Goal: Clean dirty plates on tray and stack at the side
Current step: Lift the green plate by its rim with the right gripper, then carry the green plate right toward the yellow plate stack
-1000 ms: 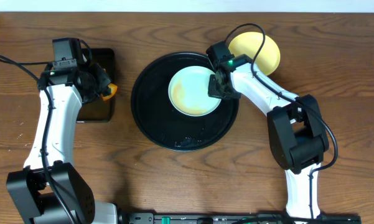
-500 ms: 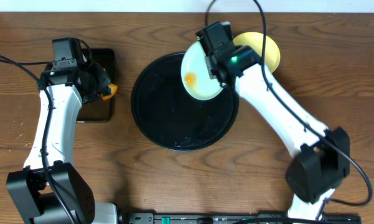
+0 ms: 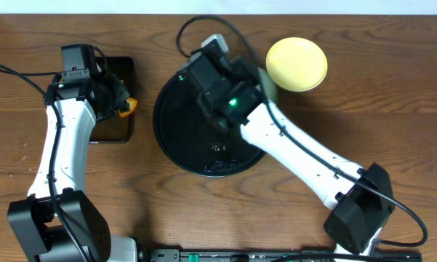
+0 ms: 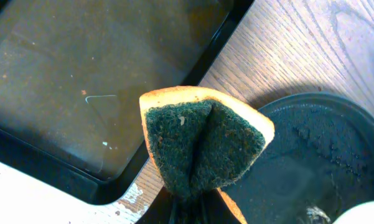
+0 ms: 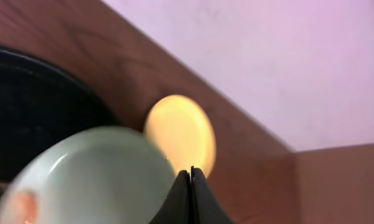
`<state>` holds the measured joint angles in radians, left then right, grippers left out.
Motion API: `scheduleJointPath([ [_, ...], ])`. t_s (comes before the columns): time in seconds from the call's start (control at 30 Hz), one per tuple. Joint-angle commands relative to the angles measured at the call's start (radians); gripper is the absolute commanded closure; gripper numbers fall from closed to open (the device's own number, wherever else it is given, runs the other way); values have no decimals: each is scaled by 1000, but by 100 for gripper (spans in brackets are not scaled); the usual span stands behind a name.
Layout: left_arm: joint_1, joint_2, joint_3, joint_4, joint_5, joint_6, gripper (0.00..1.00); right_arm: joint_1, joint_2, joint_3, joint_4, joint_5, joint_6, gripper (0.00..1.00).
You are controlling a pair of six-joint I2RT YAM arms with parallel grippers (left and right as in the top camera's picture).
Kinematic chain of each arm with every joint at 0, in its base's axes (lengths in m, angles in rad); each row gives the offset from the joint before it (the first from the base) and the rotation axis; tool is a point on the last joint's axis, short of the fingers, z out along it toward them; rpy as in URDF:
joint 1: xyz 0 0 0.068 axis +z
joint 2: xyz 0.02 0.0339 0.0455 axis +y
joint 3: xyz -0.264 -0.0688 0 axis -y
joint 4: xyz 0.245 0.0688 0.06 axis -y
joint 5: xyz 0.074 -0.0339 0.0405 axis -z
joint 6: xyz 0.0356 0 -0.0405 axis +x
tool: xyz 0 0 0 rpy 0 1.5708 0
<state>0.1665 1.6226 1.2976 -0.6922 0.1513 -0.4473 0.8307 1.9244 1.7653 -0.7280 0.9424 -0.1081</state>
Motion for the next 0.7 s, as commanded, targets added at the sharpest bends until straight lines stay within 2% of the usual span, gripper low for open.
scheduleJointPath([
  [0.0, 2, 5, -2, 0, -2, 10, 91, 38, 5, 2, 32, 159, -148, 99],
  [0.1, 2, 5, -2, 0, -2, 10, 91, 42, 5, 2, 31, 156, -120, 99],
  [0.2, 2, 5, -2, 0, -2, 10, 91, 35, 5, 2, -11, 108, 6, 99],
  [0.33, 2, 5, -2, 0, -2, 10, 91, -16, 5, 2, -122, -143, 248, 98],
  [0.43, 2, 5, -2, 0, -2, 10, 91, -84, 5, 2, -214, -320, 435, 84],
  [0.47, 2, 5, -2, 0, -2, 10, 91, -121, 5, 2, -256, -393, 503, 72],
  [0.53, 2, 5, -2, 0, -2, 10, 91, -183, 5, 2, -317, -513, 582, 57],
  [0.6, 2, 5, -2, 0, -2, 10, 91, -262, 9, 2, -366, -668, 605, 48],
  [0.67, 2, 5, -2, 0, -2, 10, 91, -330, 13, -6, -392, -798, 584, 44],
])
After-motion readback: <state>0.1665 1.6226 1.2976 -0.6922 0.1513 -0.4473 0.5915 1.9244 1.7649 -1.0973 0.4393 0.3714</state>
